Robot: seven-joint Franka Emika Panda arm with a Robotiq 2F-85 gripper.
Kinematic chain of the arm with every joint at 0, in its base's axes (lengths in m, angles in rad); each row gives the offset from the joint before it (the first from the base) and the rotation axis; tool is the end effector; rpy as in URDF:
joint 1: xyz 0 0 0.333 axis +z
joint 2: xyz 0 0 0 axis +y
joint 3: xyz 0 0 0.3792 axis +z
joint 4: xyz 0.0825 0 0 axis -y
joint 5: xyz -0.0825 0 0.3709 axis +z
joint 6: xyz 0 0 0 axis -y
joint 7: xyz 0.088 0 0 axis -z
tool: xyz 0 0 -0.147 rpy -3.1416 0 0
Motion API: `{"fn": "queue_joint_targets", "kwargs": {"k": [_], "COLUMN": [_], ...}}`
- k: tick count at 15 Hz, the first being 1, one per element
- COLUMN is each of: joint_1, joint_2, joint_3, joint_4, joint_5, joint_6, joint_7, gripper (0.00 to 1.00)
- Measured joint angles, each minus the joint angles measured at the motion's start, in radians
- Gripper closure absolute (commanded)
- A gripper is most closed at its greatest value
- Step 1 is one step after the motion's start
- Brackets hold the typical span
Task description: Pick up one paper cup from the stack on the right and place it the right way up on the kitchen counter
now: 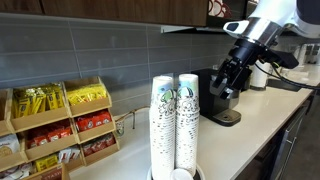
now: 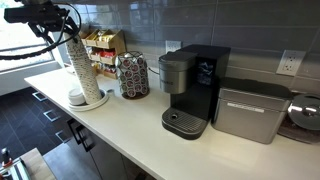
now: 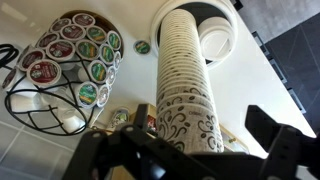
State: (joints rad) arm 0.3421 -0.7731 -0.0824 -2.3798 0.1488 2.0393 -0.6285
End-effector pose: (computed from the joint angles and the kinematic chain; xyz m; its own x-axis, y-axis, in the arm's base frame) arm 0.2987 0.0829 0.6354 0.5685 0.6884 0.4506 0.7445 -0.6635 0.0744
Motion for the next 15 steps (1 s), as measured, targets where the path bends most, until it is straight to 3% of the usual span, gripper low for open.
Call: {"fn": "queue_joint_targets", "kwargs": {"k": [5, 15], "joint_1": [0.000, 0.033], "joint_2": [0.000, 0.000], "joint_3": [-0.001, -0.009], "joint_4": [-0.002, -0.045], "joint_5": [0.010, 0.176], "joint_6": [0.010, 0.218], "joint_7": [-0.003, -0.021], "gripper": [0.00, 0.00]}}
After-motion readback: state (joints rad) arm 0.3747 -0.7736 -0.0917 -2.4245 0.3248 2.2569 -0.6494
